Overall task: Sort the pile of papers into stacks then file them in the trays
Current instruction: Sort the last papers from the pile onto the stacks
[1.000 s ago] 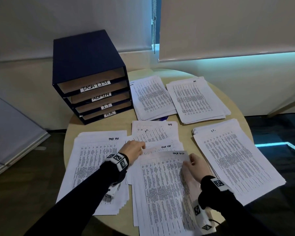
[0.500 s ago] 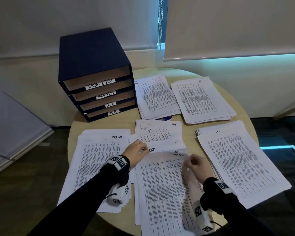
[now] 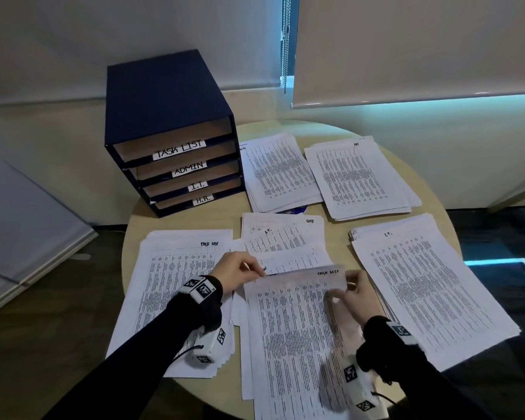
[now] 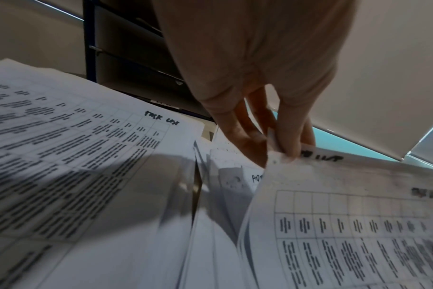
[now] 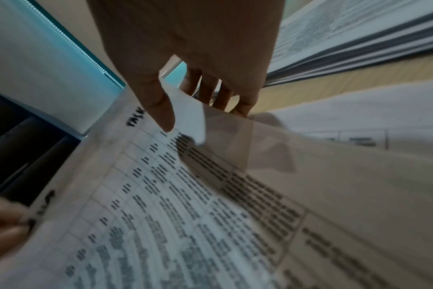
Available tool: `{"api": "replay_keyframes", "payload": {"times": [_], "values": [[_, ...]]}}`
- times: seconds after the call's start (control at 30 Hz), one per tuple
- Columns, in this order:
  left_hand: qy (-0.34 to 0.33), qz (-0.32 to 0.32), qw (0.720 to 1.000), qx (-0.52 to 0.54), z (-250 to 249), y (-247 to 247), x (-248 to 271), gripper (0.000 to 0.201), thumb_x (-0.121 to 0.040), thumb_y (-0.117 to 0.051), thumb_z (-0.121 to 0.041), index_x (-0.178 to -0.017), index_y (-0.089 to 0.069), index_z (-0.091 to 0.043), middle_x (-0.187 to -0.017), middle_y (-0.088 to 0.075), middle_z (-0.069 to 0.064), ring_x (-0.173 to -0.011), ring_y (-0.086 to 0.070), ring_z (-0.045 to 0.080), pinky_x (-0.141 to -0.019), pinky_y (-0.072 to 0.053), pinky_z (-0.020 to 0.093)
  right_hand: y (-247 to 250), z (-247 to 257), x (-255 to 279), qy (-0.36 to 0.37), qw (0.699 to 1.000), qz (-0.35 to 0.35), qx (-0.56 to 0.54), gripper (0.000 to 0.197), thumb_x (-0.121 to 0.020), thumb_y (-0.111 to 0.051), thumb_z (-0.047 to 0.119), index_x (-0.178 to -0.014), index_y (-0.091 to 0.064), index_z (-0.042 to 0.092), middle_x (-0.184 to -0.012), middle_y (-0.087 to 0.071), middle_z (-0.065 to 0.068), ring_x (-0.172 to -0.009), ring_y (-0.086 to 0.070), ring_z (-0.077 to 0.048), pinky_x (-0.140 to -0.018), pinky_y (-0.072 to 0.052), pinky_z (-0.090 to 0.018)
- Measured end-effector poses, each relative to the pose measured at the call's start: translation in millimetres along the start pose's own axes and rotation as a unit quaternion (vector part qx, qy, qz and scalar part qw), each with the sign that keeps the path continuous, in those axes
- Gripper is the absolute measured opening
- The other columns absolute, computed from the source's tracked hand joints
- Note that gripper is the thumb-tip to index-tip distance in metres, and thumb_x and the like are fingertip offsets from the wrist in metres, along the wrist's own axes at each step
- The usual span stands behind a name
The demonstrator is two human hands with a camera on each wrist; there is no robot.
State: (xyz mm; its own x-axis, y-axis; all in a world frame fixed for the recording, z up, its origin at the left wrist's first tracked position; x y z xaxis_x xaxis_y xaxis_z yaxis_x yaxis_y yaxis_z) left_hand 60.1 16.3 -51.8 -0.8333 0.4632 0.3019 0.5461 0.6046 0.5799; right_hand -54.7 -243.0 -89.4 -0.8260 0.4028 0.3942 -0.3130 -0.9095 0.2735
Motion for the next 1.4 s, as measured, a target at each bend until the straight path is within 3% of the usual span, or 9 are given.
{"api": "replay_keyframes", "payload": {"times": [0.2, 0.37, 0.47, 0.7, 0.9, 1.07, 1.17, 1.23, 1.4], "values": [[0.093, 0.02, 0.99, 0.107, 8.5, -5.5, 4.8, 0.01, -0.091, -0.063, -0.01, -0.098, -0.07, -0.011, -0.095, -0.068, 0.006, -0.061, -0.061, 0.012, -0.061, -0.052, 0.031, -7.3, 12.9, 7.3, 0.005, 0.998, 0.058, 0.038, 0.024, -0.086, -0.06, -0.002, -0.08, -0.053, 0.02, -0.075, -0.052, -0.003, -0.077, -0.051, -0.022, -0.069, -0.041, -0.026], [0.113, 0.008, 0.987, -0.118, 21.1, -6.0, -6.7, 0.02, -0.093, -0.057, -0.017, -0.113, -0.059, -0.015, -0.111, -0.062, 0.007, -0.079, -0.062, 0.021, -0.063, -0.048, 0.027, 4.3, 15.6, -4.8, 0.014, 0.997, 0.054, 0.047, 0.061, -0.09, -0.05, -0.007, -0.144, -0.035, 0.015, -0.116, -0.054, 0.0, -0.116, -0.047, -0.018, -0.106, -0.036, -0.037], [0.091, 0.034, 0.966, -0.238, 20.6, -9.5, -11.5, 0.025, -0.083, -0.069, -0.035, -0.099, -0.059, -0.018, -0.104, -0.061, 0.002, -0.096, -0.059, 0.023, -0.078, -0.047, 0.03, 17.3, 22.2, -16.2, 0.012, 0.997, 0.044, 0.064, 0.06, -0.091, -0.049, -0.006, -0.144, -0.037, 0.02, -0.12, -0.053, -0.003, -0.119, -0.047, -0.021, -0.105, -0.034, -0.038], [0.022, 0.006, 0.972, -0.233, 6.6, -5.7, -15.0, 0.018, -0.087, -0.063, -0.021, -0.072, -0.057, -0.014, -0.078, -0.061, 0.002, -0.077, -0.06, 0.022, -0.069, -0.046, 0.03, 12.6, 26.8, -17.7, -0.004, 0.992, 0.097, 0.074, 0.066, -0.089, -0.046, -0.011, -0.145, -0.034, 0.019, -0.14, -0.039, 0.007, -0.127, -0.042, -0.017, -0.109, -0.034, -0.043], [-0.036, 0.069, 0.955, -0.287, -3.5, -19.1, -18.8, 0.026, -0.093, -0.058, -0.026, -0.071, -0.054, -0.011, -0.077, -0.059, 0.006, -0.075, -0.056, 0.023, -0.068, -0.043, 0.031, 8.2, 20.5, -8.9, -0.01, 0.99, 0.081, 0.116, 0.026, -0.085, -0.055, -0.003, -0.103, -0.059, 0.017, -0.095, -0.065, 0.004, -0.099, -0.059, -0.022, -0.094, -0.043, -0.04], [-0.025, 0.058, 0.955, -0.291, -8.1, -19.0, -29.9, 0.035, -0.089, -0.06, -0.032, -0.062, -0.042, -0.019, -0.068, -0.049, -0.003, -0.07, -0.05, 0.02, -0.06, -0.036, 0.028, 11.4, 12.1, -9.9, -0.014, 0.989, 0.069, 0.127, 0.032, -0.087, -0.058, 0.007, -0.118, -0.057, 0.011, -0.106, -0.066, -0.002, -0.107, -0.059, -0.024, -0.098, -0.044, -0.042], [-0.029, 0.008, 0.956, -0.293, -19.1, -13.8, -43.0, 0.027, -0.091, -0.057, -0.043, -0.08, -0.053, -0.019, -0.091, -0.053, -0.002, -0.086, -0.05, 0.015, -0.076, -0.045, 0.03, 13.6, 1.1, -17.5, -0.031, 0.988, 0.047, 0.143, 0.049, -0.086, -0.06, 0.014, -0.134, -0.049, 0.011, -0.127, -0.06, -0.01, -0.119, -0.053, -0.027, -0.104, -0.041, -0.05], [-0.002, -0.064, 0.963, -0.261, -22.6, -1.6, -61.0, 0.031, -0.095, -0.052, -0.039, -0.117, -0.054, -0.017, -0.122, -0.045, 0.001, -0.111, -0.046, 0.017, -0.095, -0.045, 0.036, 13.4, -1.9, -20.7, -0.039, 0.989, 0.038, 0.141, 0.051, -0.087, -0.059, 0.014, -0.136, -0.047, 0.012, -0.132, -0.056, -0.011, -0.122, -0.051, -0.027, -0.105, -0.04, -0.049], [0.203, -0.121, 0.967, -0.095, 16.3, 32.6, -106.7, 0.075, -0.094, -0.054, -0.017, -0.152, -0.007, -0.011, -0.152, -0.025, 0.017, -0.135, -0.035, 0.035, -0.11, -0.035, 0.045, 9.1, -6.8, -21.6, -0.053, 0.986, 0.04, 0.156, 0.05, -0.088, -0.059, 0.016, -0.136, -0.046, 0.011, -0.132, -0.056, -0.01, -0.121, -0.051, -0.026, -0.103, -0.042, -0.046]]}}
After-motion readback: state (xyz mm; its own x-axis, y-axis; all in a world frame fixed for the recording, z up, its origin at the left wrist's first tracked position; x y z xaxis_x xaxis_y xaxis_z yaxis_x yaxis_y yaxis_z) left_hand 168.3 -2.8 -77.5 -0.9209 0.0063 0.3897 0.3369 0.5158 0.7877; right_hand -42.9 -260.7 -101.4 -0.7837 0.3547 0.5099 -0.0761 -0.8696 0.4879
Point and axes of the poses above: each hand's wrist, its own x-axis away from the middle knuckle, its own y-axis out of the back of the hand, z = x × y, the point moved 6 cm from there along -x, towards the middle knuckle
